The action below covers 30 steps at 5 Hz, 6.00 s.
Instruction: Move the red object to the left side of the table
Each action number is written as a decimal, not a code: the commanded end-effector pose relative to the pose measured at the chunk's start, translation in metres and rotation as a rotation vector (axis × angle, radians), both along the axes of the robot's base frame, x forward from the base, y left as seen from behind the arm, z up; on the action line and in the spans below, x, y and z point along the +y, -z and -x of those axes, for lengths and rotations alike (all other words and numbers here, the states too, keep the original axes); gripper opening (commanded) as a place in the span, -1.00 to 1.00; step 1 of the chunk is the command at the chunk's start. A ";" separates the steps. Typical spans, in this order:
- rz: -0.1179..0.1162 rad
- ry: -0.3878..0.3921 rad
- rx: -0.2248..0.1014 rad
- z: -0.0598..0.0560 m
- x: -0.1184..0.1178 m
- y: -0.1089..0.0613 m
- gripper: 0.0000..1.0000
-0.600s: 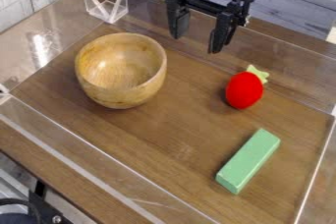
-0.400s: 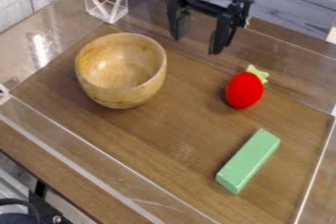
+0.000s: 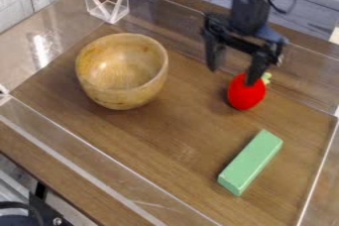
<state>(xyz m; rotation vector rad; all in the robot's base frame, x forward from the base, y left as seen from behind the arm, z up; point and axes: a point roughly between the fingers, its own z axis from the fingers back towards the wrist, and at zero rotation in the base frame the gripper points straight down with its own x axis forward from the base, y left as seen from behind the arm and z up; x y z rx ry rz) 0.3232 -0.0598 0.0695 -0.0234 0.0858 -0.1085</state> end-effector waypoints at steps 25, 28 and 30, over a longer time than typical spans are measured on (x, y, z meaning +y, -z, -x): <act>-0.033 -0.129 -0.126 0.050 0.151 -0.044 -1.00; 0.033 -0.140 -0.135 0.051 0.178 -0.045 -1.00; 0.066 -0.153 -0.134 0.051 0.172 -0.035 -1.00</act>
